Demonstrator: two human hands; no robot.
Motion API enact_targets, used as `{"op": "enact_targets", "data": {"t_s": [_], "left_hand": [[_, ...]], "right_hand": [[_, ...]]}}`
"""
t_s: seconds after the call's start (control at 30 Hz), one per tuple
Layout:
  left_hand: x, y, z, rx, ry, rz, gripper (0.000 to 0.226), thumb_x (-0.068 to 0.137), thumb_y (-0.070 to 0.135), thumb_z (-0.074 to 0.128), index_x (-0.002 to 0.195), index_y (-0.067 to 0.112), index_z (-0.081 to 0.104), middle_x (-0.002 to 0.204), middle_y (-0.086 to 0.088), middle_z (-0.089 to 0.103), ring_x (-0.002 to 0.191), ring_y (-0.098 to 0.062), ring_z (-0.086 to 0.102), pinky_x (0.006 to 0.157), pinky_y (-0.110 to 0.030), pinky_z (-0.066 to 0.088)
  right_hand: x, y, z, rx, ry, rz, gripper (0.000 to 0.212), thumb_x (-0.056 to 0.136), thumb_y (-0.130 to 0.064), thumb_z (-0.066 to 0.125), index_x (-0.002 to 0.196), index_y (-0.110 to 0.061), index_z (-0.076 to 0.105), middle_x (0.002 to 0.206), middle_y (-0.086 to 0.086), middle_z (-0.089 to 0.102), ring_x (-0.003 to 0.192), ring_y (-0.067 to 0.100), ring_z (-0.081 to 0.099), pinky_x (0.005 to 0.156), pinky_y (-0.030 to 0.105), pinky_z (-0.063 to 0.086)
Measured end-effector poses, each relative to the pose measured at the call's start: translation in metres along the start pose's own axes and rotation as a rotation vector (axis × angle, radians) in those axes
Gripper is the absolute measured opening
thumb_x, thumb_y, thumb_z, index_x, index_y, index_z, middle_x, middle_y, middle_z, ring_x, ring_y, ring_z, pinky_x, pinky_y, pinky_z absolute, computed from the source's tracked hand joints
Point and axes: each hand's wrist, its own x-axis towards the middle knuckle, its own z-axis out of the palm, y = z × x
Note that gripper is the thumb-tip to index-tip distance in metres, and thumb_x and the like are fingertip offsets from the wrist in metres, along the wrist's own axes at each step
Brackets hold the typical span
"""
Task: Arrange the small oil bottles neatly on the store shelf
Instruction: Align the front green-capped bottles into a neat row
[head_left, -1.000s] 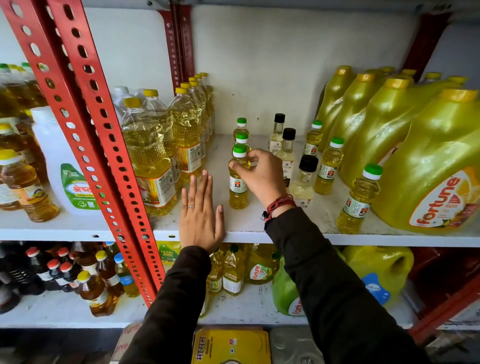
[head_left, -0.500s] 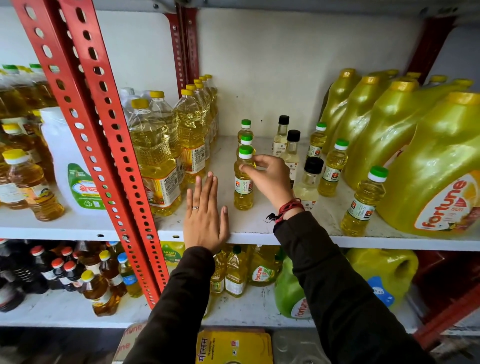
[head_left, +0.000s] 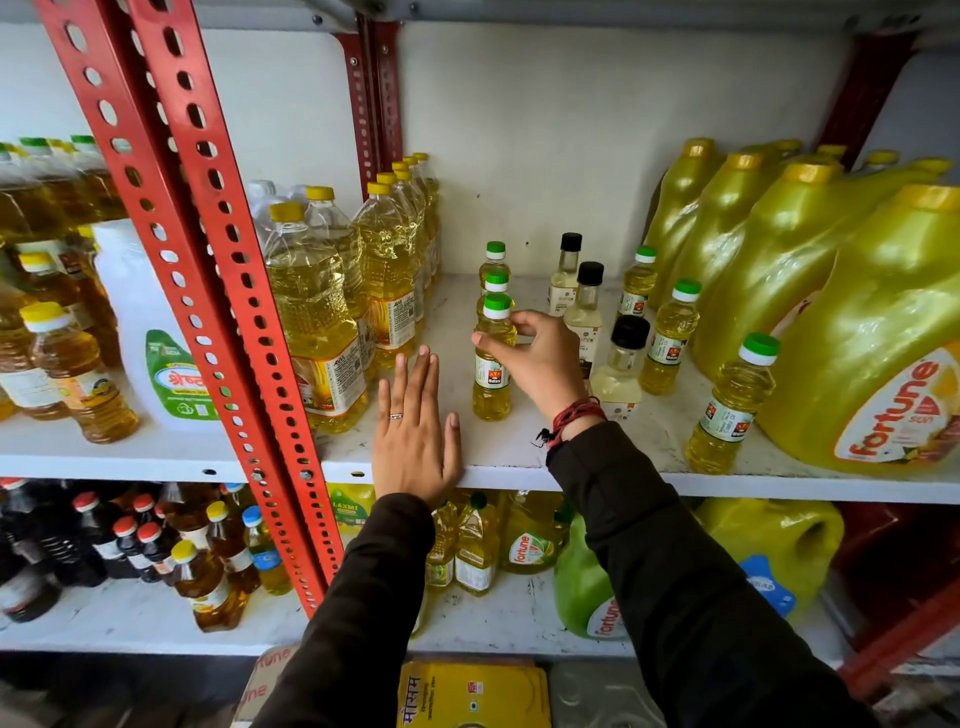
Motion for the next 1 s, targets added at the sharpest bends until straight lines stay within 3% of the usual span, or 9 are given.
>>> {"op": "enact_targets", "data": {"t_s": [0.07,0.23,0.33,0.43,0.53,1.0], "left_hand": [[0.000,0.000,0.000,0.002,0.000,0.001,0.071,0.101,0.035,0.031,0.164,0.004,0.022,0.174,-0.010,0.012,0.162,-0.026,0.002,0.130,-0.037,-0.009],[0.000,0.000,0.001,0.007,0.006,0.003,0.070,0.101,0.035,0.030,0.164,0.004,0.022,0.173,-0.011,0.014,0.162,-0.026,0.003,0.130,-0.037,-0.010],[0.000,0.000,0.001,0.009,0.013,0.005,0.070,0.101,0.035,0.029,0.164,0.004,0.023,0.173,-0.012,0.015,0.162,-0.026,0.003,0.130,-0.036,-0.010],[-0.001,-0.001,0.003,0.014,0.023,0.005,0.070,0.102,0.035,0.029,0.164,0.004,0.023,0.173,-0.012,0.016,0.162,-0.024,0.002,0.130,-0.036,-0.009],[-0.001,-0.001,0.004,0.015,0.030,0.011,0.069,0.102,0.035,0.029,0.164,0.004,0.023,0.173,-0.012,0.016,0.161,-0.024,0.000,0.130,-0.037,-0.009],[-0.002,-0.003,0.007,0.006,0.038,0.011,0.069,0.102,0.036,0.029,0.164,0.005,0.023,0.173,-0.012,0.017,0.162,-0.024,-0.001,0.131,-0.038,-0.008]], "right_hand": [[-0.001,0.000,0.000,0.006,0.007,-0.020,0.036,0.077,-0.034,0.085,0.105,-0.014,0.077,0.090,-0.006,0.072,0.076,-0.014,0.058,0.063,-0.005,0.037],[-0.006,-0.002,-0.005,-0.028,0.003,-0.041,0.037,0.074,-0.040,0.086,0.101,-0.016,0.079,0.081,-0.012,0.067,0.071,-0.017,0.054,0.057,-0.006,0.036],[-0.016,-0.004,-0.010,-0.036,-0.002,-0.050,0.038,0.072,-0.043,0.087,0.099,-0.018,0.080,0.080,-0.013,0.069,0.074,-0.015,0.058,0.063,0.001,0.039],[-0.030,-0.006,-0.016,-0.040,-0.006,-0.053,0.043,0.071,-0.047,0.087,0.102,-0.019,0.080,0.091,-0.006,0.078,0.086,0.003,0.070,0.080,0.023,0.055],[-0.044,-0.010,-0.022,-0.049,-0.007,-0.050,0.046,0.070,-0.050,0.086,0.105,-0.021,0.079,0.100,-0.002,0.079,0.095,0.011,0.072,0.088,0.036,0.060],[-0.064,-0.019,-0.024,-0.041,0.048,-0.037,0.046,0.069,-0.052,0.086,0.103,-0.021,0.078,0.098,-0.002,0.079,0.090,0.014,0.073,0.083,0.040,0.061]]}}
